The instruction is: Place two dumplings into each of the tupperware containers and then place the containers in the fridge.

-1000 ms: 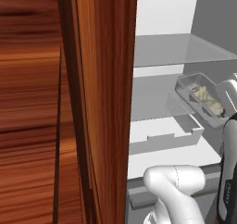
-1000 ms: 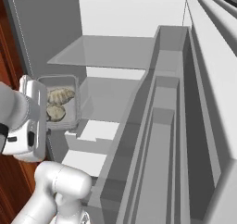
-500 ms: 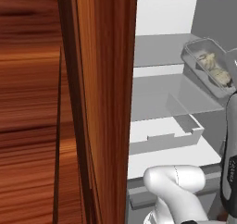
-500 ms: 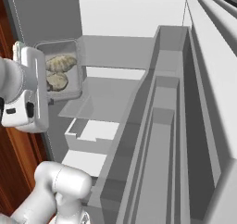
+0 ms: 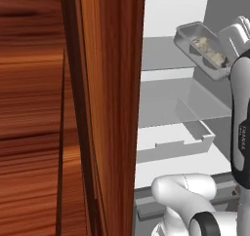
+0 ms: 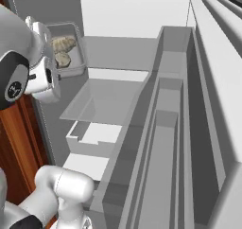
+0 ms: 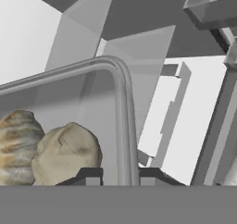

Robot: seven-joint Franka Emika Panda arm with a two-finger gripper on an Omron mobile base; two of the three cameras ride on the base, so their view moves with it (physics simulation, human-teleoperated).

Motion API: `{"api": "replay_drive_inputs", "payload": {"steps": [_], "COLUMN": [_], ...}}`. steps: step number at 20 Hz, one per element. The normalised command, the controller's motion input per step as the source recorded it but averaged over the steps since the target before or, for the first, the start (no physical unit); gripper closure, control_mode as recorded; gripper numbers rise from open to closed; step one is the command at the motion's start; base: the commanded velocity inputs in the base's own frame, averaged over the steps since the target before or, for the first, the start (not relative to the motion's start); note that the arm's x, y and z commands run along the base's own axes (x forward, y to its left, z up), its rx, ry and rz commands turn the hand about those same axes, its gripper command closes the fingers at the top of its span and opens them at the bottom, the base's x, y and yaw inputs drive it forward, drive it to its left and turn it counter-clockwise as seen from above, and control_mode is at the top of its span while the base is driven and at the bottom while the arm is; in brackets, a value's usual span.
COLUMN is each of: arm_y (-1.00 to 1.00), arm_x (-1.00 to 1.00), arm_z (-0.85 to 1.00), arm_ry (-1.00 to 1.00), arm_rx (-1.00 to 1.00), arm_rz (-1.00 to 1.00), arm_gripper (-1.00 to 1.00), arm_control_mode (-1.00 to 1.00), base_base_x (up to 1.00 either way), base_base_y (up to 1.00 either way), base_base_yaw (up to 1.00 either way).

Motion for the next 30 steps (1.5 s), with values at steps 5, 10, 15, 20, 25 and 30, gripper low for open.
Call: {"api": "replay_drive_inputs", "payload": {"steps": [5, 10, 15, 20, 25, 30], "arm_y": [0.0, 0.0, 0.0, 0.0, 0.04, 0.2], "arm_x": [0.98, 0.9, 0.85, 0.62, 0.44, 0.53], "arm_z": [-0.24, -0.37, -0.18, 0.07, 0.04, 0.0], "arm_ry": [-0.11, -0.05, -0.03, 0.04, 0.02, 0.0], "arm_rx": [0.01, 0.0, 0.0, 0.0, 0.0, 0.0], "arm_rz": [0.11, 0.03, 0.01, 0.01, 0.03, 0.0], "arm_gripper": [1.0, 1.0, 1.0, 1.0, 1.0, 1.0], "arm_control_mode": [-1.0, -1.0, -1.0, -1.0, -1.0, -1.0], "base_base_x": [0.0, 0.0, 0.0, 0.0, 0.0, 0.0], "base_base_y": [0.0, 0.0, 0.0, 0.0, 0.0, 0.0], "base_base_yaw": [0.0, 0.0, 0.0, 0.0, 0.0, 0.0]}}
